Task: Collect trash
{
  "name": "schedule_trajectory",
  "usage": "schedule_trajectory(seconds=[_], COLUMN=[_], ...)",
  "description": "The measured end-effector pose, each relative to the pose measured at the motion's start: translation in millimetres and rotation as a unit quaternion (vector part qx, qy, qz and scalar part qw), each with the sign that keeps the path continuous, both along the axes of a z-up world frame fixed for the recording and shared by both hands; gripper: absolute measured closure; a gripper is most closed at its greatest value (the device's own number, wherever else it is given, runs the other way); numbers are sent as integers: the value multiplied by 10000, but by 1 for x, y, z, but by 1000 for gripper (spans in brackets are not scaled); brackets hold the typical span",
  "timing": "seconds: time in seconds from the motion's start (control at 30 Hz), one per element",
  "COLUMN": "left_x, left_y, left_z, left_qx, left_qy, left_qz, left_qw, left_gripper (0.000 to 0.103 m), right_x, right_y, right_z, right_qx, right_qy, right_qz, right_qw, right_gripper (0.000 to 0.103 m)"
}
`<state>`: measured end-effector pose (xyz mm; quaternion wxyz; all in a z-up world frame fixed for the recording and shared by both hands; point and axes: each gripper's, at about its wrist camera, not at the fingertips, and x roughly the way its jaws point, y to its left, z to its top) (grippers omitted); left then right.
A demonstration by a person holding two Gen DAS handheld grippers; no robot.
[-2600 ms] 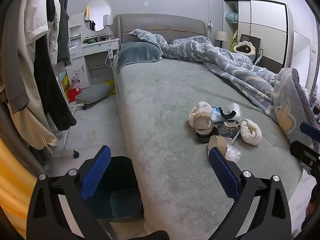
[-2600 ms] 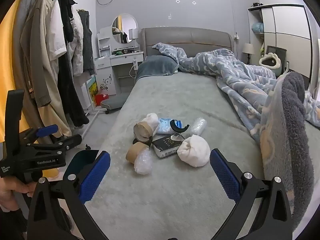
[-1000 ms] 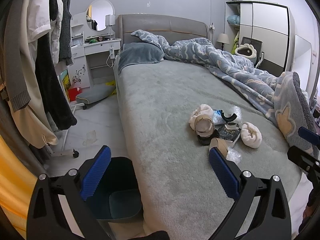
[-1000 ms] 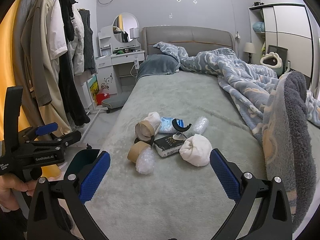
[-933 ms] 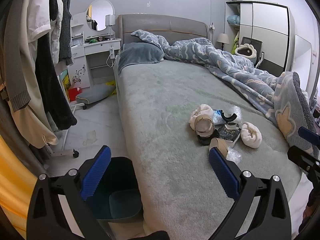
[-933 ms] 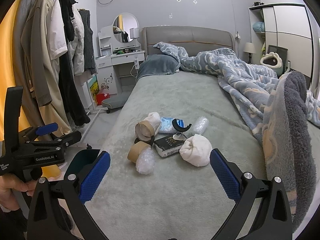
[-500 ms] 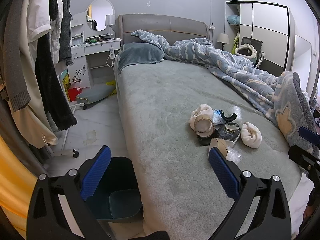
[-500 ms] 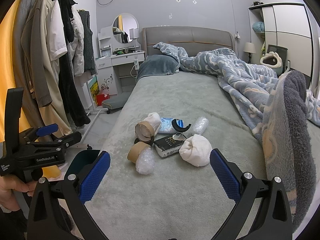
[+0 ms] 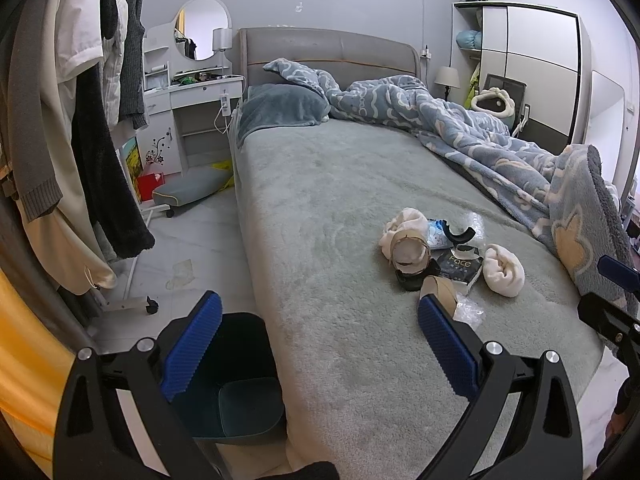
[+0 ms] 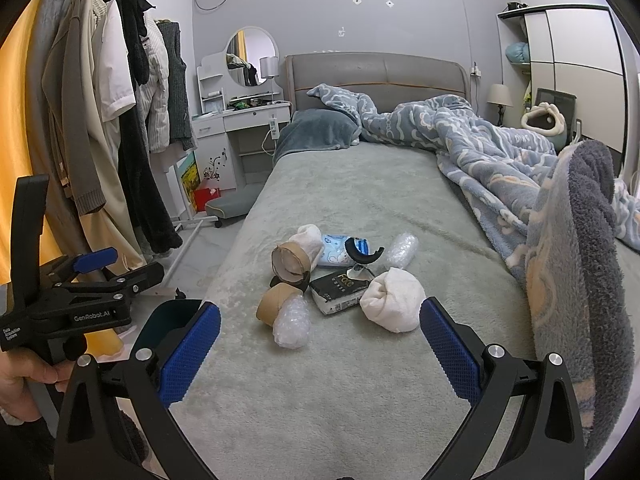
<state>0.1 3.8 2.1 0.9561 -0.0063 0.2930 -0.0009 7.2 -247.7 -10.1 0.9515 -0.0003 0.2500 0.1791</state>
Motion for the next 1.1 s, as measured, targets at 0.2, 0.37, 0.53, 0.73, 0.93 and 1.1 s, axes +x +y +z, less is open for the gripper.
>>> schedule_trajectory(seconds=[0.2, 0.37, 0.53, 0.73, 0.93, 1.1], left_x=[0, 0, 0, 0, 1, 6], left_y=[1, 1, 1, 1, 1, 1], left_z=[0, 0, 0, -1, -2, -5], left_qx=[-5, -6, -7, -9, -26, -93], left_qy=[6, 10, 7, 37, 17, 66], left_qz=[4, -3, 5, -28, -148, -372], left_qw=[10000, 10000, 10000, 10000, 9999, 9992], left_gripper=[3, 3, 3, 3, 3, 3], right_x=[0, 0, 0, -1, 0, 5], right_y=[0, 0, 0, 2, 2, -3], right_z=[0, 0, 0, -3, -6, -11], right_qx=[9, -3, 7, -14, -47, 46], right_qy=[4, 10, 7, 61, 196, 387], right_qz=[2, 6, 3, -1, 24, 113], right_qw=[10000, 10000, 10000, 10000, 9998, 9992], right_gripper=[3, 3, 3, 3, 3, 3])
